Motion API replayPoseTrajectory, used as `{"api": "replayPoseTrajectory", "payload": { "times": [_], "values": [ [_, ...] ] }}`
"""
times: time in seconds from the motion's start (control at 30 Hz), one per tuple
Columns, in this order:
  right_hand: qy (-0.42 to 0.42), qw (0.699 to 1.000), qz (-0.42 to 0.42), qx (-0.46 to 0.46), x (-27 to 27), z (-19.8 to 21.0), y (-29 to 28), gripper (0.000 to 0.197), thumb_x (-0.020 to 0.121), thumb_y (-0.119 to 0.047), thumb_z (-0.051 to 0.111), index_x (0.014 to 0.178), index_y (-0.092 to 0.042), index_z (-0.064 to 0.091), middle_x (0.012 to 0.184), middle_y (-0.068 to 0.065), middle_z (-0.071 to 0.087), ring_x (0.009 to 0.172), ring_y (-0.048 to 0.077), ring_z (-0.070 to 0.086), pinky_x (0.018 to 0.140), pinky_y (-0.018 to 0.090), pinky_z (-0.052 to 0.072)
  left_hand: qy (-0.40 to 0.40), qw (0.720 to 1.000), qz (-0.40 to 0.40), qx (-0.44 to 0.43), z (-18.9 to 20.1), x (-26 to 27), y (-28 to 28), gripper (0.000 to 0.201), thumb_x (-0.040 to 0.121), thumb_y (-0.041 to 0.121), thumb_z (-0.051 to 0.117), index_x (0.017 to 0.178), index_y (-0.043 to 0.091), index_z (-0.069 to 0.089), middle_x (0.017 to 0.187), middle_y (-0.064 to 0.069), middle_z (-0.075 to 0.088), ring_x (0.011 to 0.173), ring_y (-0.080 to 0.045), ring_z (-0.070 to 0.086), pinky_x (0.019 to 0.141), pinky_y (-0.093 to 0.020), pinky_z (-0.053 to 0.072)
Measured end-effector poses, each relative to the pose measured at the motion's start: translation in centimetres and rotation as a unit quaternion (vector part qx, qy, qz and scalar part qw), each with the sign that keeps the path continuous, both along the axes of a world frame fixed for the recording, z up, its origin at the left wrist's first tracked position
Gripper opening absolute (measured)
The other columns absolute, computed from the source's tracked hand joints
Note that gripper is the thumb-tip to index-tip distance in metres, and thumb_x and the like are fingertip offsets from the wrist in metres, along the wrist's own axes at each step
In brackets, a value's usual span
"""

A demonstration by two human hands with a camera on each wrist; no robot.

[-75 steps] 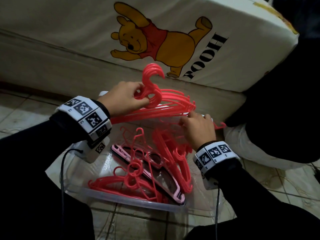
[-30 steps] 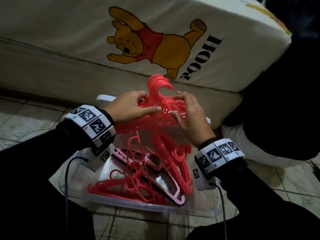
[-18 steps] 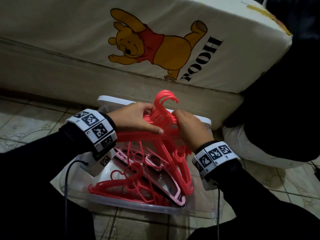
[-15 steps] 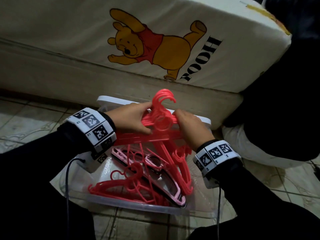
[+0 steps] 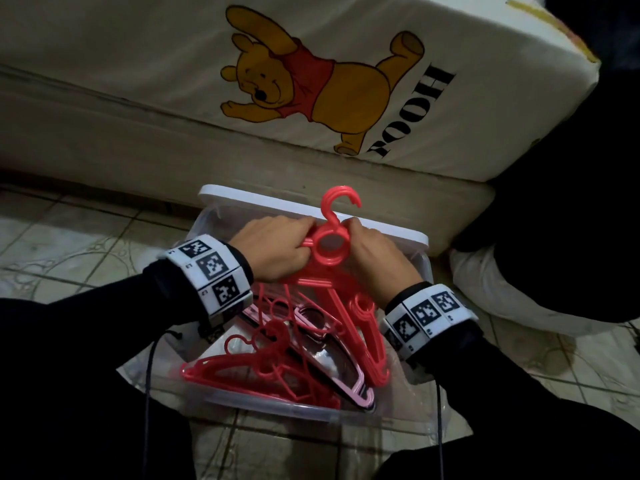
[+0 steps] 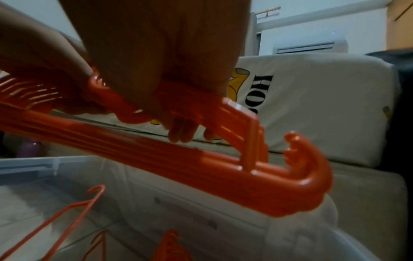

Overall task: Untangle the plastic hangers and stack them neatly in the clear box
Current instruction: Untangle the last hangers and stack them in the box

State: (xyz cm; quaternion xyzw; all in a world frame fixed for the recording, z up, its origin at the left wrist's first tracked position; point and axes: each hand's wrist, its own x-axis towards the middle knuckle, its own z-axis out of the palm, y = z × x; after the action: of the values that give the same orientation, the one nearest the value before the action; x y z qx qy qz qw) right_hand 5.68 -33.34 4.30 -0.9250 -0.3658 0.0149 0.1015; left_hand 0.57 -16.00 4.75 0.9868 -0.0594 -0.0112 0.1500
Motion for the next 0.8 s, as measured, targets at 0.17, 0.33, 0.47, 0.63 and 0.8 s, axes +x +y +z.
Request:
{"api": "replayPoseTrajectory", "payload": {
  "times": [0.17, 0.33, 0.47, 0.63, 0.8],
  "values": [
    [-0.003, 1.000, -0.014, -0.002, 1.1, 0.5, -0.3, 0.016, 0.092, -0.014, 0.052, 0.106, -0.009, 0.046, 0.101, 0.013, 0.061, 0.094, 0.035, 0.057, 0.079, 0.043, 0.044, 0.024, 0.996, 0.003, -0.090, 1.0, 0.9, 0.5, 0.023, 0.087, 0.029, 0.054, 0.109, 0.021, 0.054, 0.107, -0.005, 0.063, 0.097, -0.027, 0.058, 0.081, -0.039, 0.047],
    [0.027, 0.997, -0.021, 0.075, 1.2, 0.7, -0.2, 0.024, 0.088, -0.015, 0.057, 0.109, -0.005, 0.054, 0.103, 0.015, 0.065, 0.096, 0.035, 0.059, 0.074, 0.029, 0.036, 0.005, 1.000, 0.014, -0.005, 1.0, 1.3, 1.0, 0.023, 0.090, 0.031, 0.048, 0.112, 0.023, 0.051, 0.104, -0.008, 0.063, 0.095, -0.031, 0.058, 0.070, -0.033, 0.037],
    [0.039, 0.993, -0.018, 0.106, 1.5, 1.2, -0.9, 0.042, 0.086, -0.016, 0.063, 0.125, -0.006, 0.050, 0.121, 0.011, 0.057, 0.113, 0.026, 0.052, 0.089, 0.024, 0.034, -0.016, 0.999, 0.018, 0.037, 0.8, 1.2, 2.0, 0.023, 0.093, 0.026, 0.044, 0.114, 0.019, 0.043, 0.104, -0.015, 0.063, 0.093, -0.035, 0.058, 0.068, -0.034, 0.035],
    [-0.122, 0.984, 0.008, 0.128, 1.2, 2.2, -1.8, 0.018, 0.077, -0.016, 0.066, 0.087, -0.014, 0.050, 0.085, 0.000, 0.048, 0.077, 0.019, 0.047, 0.070, 0.031, 0.038, -0.047, 0.997, 0.060, 0.032, 2.0, 1.4, 4.2, 0.022, 0.094, 0.028, 0.046, 0.113, 0.017, 0.044, 0.103, -0.017, 0.063, 0.091, -0.037, 0.059, 0.067, -0.037, 0.038],
    [-0.057, 0.988, 0.133, -0.051, -1.0, -1.3, -0.2, 0.013, 0.087, -0.024, 0.056, 0.093, -0.013, 0.057, 0.095, 0.006, 0.059, 0.090, 0.027, 0.057, 0.062, 0.034, 0.044, -0.052, 0.995, 0.078, -0.034, 3.0, 1.4, 4.8, 0.015, 0.090, 0.029, 0.049, 0.103, 0.024, 0.044, 0.103, -0.012, 0.061, 0.094, -0.036, 0.058, 0.075, -0.042, 0.045]
  ]
}}
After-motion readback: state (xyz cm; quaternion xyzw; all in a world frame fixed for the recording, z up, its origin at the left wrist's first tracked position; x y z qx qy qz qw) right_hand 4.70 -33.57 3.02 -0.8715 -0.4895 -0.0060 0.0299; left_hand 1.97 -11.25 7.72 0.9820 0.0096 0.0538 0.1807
